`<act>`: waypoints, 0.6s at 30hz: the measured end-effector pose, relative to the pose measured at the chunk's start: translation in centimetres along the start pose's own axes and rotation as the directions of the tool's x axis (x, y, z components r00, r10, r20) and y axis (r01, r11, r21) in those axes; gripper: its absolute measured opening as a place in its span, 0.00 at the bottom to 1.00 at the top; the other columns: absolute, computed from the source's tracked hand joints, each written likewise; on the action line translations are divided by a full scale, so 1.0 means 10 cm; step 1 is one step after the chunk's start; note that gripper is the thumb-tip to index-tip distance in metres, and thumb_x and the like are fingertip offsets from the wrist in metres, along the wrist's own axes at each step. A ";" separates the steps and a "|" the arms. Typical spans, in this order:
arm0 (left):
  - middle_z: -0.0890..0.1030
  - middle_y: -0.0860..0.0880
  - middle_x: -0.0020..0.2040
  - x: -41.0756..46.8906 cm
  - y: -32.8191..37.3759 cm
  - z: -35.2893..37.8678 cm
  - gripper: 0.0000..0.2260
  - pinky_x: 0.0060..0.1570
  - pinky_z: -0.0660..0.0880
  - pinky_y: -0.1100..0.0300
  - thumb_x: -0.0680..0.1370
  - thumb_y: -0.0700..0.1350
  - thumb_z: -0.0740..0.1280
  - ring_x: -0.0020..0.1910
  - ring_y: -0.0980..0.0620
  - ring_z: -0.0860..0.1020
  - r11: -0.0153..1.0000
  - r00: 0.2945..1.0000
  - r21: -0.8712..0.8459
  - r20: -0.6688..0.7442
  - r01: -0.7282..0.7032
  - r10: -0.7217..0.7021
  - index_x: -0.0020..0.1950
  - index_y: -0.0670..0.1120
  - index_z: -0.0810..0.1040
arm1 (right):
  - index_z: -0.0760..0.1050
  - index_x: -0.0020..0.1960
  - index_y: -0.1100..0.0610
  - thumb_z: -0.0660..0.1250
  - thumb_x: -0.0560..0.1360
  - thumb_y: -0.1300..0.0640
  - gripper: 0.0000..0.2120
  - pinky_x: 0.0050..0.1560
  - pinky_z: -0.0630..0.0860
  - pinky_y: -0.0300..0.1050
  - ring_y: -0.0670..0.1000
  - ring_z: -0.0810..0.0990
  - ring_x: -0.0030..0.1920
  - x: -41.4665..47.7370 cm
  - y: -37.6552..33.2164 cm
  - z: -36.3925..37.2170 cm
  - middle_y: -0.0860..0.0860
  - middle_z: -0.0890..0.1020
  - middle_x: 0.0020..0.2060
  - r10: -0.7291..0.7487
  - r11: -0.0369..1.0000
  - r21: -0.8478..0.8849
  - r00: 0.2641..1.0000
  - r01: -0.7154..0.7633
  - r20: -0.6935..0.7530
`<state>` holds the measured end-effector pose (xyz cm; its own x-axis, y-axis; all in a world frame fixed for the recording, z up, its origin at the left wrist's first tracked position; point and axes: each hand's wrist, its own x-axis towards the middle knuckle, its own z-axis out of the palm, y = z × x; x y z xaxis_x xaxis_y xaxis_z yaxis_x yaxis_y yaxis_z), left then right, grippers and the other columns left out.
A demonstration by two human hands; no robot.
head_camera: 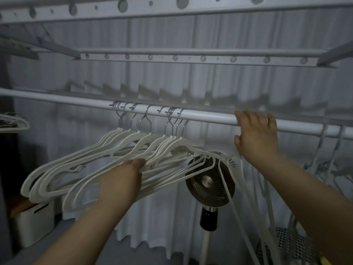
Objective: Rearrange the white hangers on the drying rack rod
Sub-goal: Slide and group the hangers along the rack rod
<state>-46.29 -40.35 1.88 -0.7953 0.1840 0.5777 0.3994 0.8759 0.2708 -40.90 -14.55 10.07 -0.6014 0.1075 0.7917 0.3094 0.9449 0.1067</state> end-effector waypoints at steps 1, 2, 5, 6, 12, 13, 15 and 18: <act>0.77 0.50 0.61 0.00 -0.01 -0.01 0.16 0.51 0.73 0.57 0.77 0.44 0.59 0.59 0.47 0.76 1.000 1.000 -0.008 -0.008 0.004 -0.004 0.65 0.53 0.70 | 0.61 0.70 0.58 0.64 0.72 0.60 0.27 0.69 0.44 0.52 0.57 0.63 0.68 0.00 0.01 0.00 0.57 0.68 0.67 0.000 1.000 -0.001 1.000 0.000 -0.005; 0.78 0.49 0.60 -0.01 -0.02 -0.02 0.15 0.51 0.73 0.56 0.77 0.45 0.59 0.58 0.46 0.76 1.000 1.000 -0.025 -0.012 0.008 -0.008 0.63 0.51 0.72 | 0.61 0.70 0.59 0.64 0.72 0.61 0.27 0.69 0.44 0.52 0.57 0.63 0.68 -0.01 0.01 0.01 0.57 0.68 0.67 -0.001 1.000 -0.003 1.000 0.001 -0.008; 0.80 0.43 0.53 -0.01 -0.04 -0.05 0.09 0.49 0.75 0.51 0.74 0.40 0.64 0.54 0.42 0.77 0.996 0.997 -0.082 -0.066 -0.044 0.038 0.52 0.41 0.80 | 0.62 0.70 0.59 0.64 0.72 0.63 0.27 0.68 0.44 0.52 0.57 0.64 0.67 -0.02 0.04 0.00 0.57 0.69 0.66 -0.006 1.000 -0.010 1.000 0.006 -0.016; 0.80 0.42 0.52 0.00 -0.04 -0.08 0.08 0.48 0.75 0.50 0.73 0.39 0.65 0.53 0.41 0.77 0.995 0.995 -0.087 -0.082 -0.057 0.050 0.49 0.38 0.81 | 0.62 0.70 0.59 0.64 0.72 0.63 0.27 0.68 0.44 0.51 0.57 0.64 0.67 -0.02 0.04 -0.01 0.57 0.68 0.66 -0.005 1.000 -0.010 1.000 0.005 -0.016; 0.79 0.36 0.37 0.04 0.00 -0.22 0.04 0.40 0.74 0.46 0.63 0.34 0.75 0.40 0.34 0.76 0.986 0.978 0.014 -0.126 -0.168 0.168 0.35 0.35 0.82 | 0.60 0.71 0.58 0.62 0.73 0.63 0.27 0.69 0.44 0.51 0.56 0.62 0.68 -0.04 0.09 -0.07 0.56 0.67 0.68 -0.004 1.000 -0.019 1.000 0.004 0.004; 0.79 0.36 0.37 0.05 0.00 -0.23 0.04 0.40 0.74 0.47 0.64 0.35 0.75 0.40 0.34 0.76 0.986 0.980 0.036 -0.112 -0.164 0.167 0.35 0.35 0.82 | 0.60 0.71 0.57 0.62 0.73 0.63 0.28 0.68 0.44 0.50 0.56 0.62 0.68 -0.04 0.10 -0.08 0.56 0.67 0.68 -0.007 1.000 -0.023 1.000 0.007 0.007; 0.78 0.38 0.41 0.06 0.02 -0.23 0.06 0.44 0.72 0.49 0.71 0.40 0.69 0.46 0.37 0.76 0.993 0.991 0.039 -0.077 -0.110 0.112 0.40 0.37 0.82 | 0.60 0.71 0.58 0.62 0.72 0.64 0.28 0.67 0.44 0.49 0.56 0.63 0.68 -0.05 0.12 -0.09 0.56 0.67 0.67 -0.011 0.999 -0.031 1.000 0.011 0.004; 0.77 0.41 0.45 0.06 0.03 -0.22 0.09 0.46 0.73 0.51 0.74 0.43 0.66 0.49 0.39 0.76 0.997 0.993 0.013 -0.088 -0.079 0.080 0.45 0.39 0.82 | 0.60 0.71 0.57 0.62 0.72 0.64 0.28 0.67 0.44 0.48 0.56 0.63 0.68 -0.06 0.14 -0.12 0.56 0.67 0.67 -0.009 1.000 -0.028 1.000 0.010 0.006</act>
<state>-45.64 -40.98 4.00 -0.7173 0.2138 0.6631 0.4555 0.8641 0.2142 -39.17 -13.63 10.45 -0.6090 0.1005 0.7868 0.3244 0.9367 0.1314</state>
